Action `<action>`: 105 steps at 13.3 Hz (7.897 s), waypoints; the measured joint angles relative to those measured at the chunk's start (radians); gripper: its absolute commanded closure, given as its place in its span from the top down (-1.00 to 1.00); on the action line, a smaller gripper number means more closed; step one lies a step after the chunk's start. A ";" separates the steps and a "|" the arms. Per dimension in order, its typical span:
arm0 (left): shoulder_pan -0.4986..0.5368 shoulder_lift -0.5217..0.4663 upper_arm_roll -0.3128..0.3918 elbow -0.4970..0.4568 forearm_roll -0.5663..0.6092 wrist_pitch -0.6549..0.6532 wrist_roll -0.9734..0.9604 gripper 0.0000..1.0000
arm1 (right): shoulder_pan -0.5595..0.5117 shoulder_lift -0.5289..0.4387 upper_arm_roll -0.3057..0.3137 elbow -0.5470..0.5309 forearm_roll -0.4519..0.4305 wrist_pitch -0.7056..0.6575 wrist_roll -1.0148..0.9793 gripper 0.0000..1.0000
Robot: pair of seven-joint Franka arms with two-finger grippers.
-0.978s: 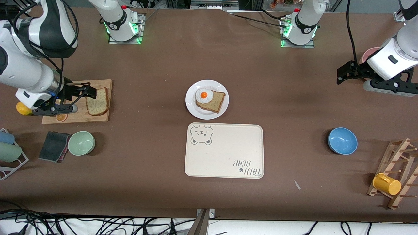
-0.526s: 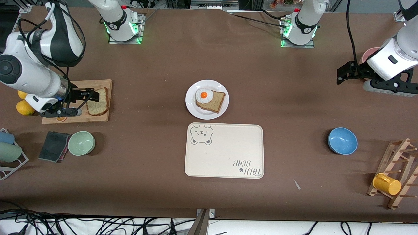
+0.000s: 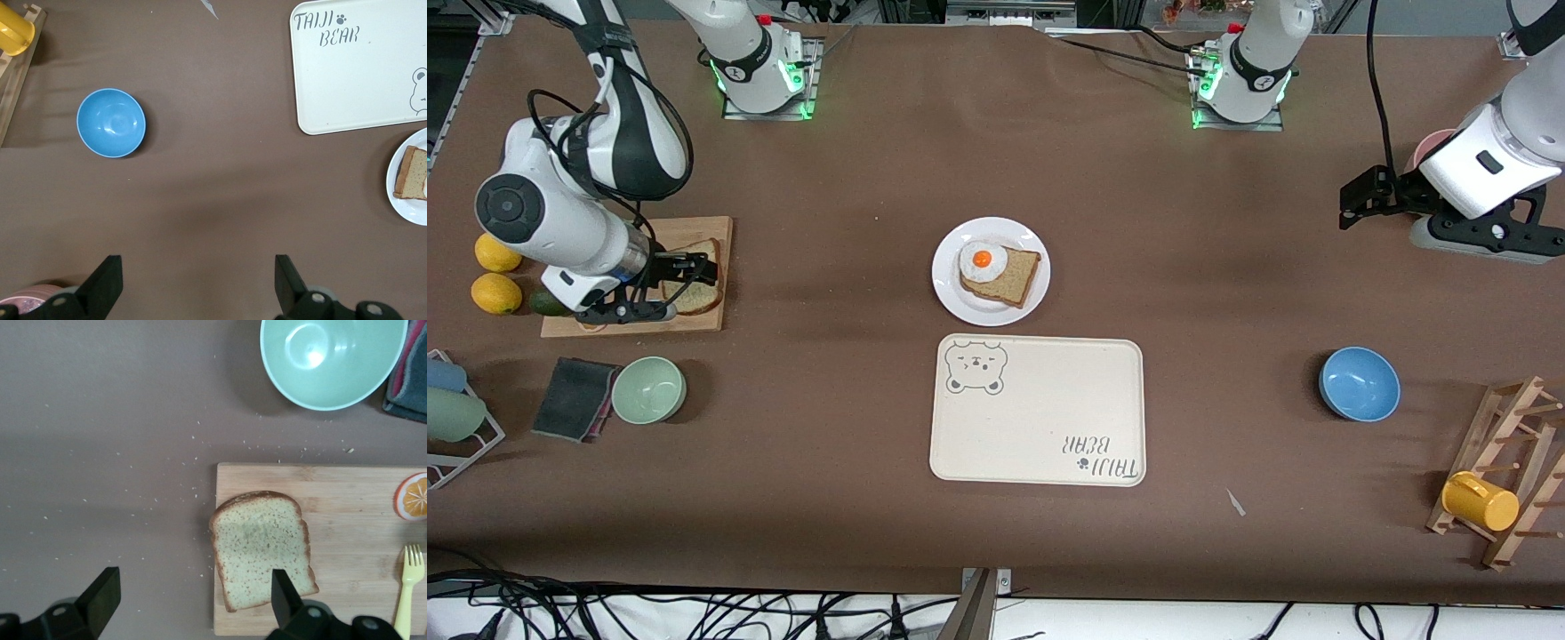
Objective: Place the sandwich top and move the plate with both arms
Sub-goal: 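Move the right gripper over the bread slice on the cutting board, then lower the right gripper and pinch the bread slice's crust edge, then lift the bread slice and carry it to the white plate, then lower the bread onto the egg slice and open the right gripper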
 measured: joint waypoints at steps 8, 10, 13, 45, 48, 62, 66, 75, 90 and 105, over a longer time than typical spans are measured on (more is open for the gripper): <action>0.000 0.006 0.000 0.000 0.000 0.002 0.000 1.00 | 0.000 -0.002 0.000 -0.107 -0.033 0.115 0.000 -0.14; -0.002 0.006 0.000 0.000 0.000 0.003 0.000 1.00 | 0.000 -0.002 0.000 -0.127 -0.035 0.130 0.000 -0.16; -0.004 0.006 -0.001 0.000 0.000 0.006 0.000 1.00 | 0.000 -0.002 0.000 -0.140 -0.050 0.144 0.000 -0.16; 0.000 0.006 0.000 0.000 0.000 0.007 0.000 1.00 | 0.062 0.066 -0.008 -0.318 -0.463 0.334 0.240 -0.40; 0.000 0.006 0.000 0.000 0.000 0.007 0.000 1.00 | 0.061 0.070 -0.015 -0.323 -0.466 0.351 0.240 -0.65; 0.001 0.006 0.000 0.000 0.000 0.007 0.000 1.00 | 0.057 0.061 -0.019 -0.316 -0.470 0.356 0.266 -1.00; 0.001 0.006 0.000 0.000 0.000 0.007 0.000 1.00 | 0.058 0.003 0.058 -0.253 -0.470 0.226 0.268 -1.00; 0.002 0.007 0.001 0.000 0.000 0.007 0.000 1.00 | 0.324 0.036 0.133 0.117 -0.279 -0.177 0.373 -1.00; 0.003 0.007 0.002 0.000 0.000 0.007 0.000 1.00 | 0.749 0.429 0.137 0.567 -0.053 -0.232 1.047 -1.00; 0.003 0.007 0.002 0.000 0.000 0.007 0.000 1.00 | 0.759 0.519 0.127 0.592 -0.039 -0.096 1.071 -0.92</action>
